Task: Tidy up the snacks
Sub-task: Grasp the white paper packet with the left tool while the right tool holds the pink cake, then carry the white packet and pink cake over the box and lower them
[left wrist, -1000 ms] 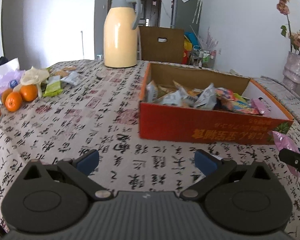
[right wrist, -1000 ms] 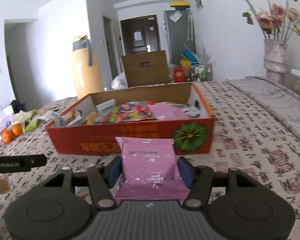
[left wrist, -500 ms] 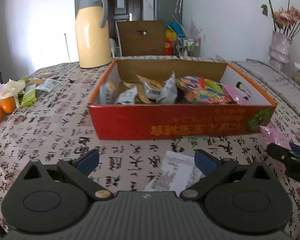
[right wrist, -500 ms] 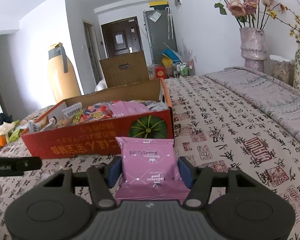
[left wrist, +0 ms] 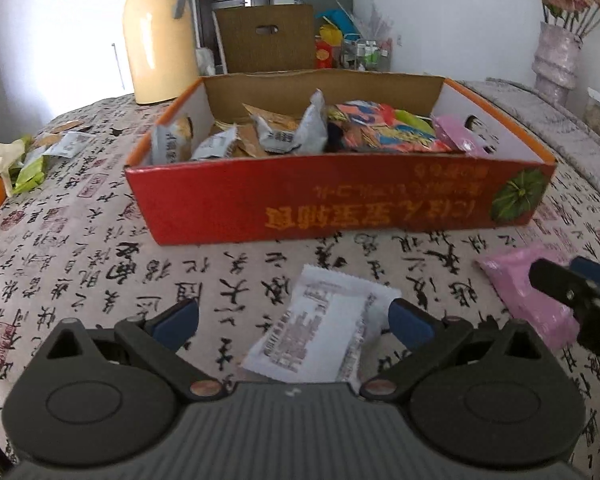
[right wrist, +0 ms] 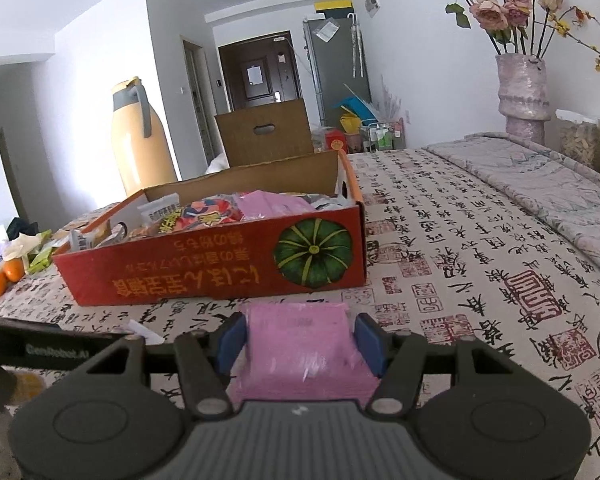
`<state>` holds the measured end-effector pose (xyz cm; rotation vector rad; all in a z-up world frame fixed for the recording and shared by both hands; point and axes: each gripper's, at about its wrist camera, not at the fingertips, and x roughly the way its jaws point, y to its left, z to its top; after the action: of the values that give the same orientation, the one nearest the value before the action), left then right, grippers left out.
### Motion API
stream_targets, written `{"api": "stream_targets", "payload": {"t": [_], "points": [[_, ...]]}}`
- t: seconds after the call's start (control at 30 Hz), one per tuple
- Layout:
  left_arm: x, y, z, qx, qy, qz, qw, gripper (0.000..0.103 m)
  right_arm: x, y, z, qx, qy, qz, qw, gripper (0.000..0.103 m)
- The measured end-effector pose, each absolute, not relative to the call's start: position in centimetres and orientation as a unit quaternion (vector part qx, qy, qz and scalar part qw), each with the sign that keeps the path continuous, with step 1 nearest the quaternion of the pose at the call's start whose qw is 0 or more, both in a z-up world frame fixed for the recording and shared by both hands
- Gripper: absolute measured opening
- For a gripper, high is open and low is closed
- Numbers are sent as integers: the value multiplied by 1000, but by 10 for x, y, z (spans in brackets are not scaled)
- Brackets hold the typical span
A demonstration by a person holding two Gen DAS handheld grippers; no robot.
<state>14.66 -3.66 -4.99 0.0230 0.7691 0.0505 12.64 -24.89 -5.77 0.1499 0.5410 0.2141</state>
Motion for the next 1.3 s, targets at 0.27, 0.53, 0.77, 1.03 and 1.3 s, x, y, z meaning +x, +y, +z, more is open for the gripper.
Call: {"api": "stream_targets", "payload": {"t": [0.27,0.53,0.77,1.03,1.3], "points": [[138,-42,-53,11,376,-10,927,61,127,-246,-59,67,270,102,955,55],[131,-37,-48,1,367,-18,930,42,132,-234,-61,24,294,96,951,84],[123,-30,-32,-6,345,-17,938,42,131,-228,-61,4,305,102,947,61],[124,-27,9,-8,287,-17,958,43,128,-230,-26,11,251,105,962,61],[161,-24,43,4,248,7,969,43,168,-218,10,13,213,106,971,61]]}}
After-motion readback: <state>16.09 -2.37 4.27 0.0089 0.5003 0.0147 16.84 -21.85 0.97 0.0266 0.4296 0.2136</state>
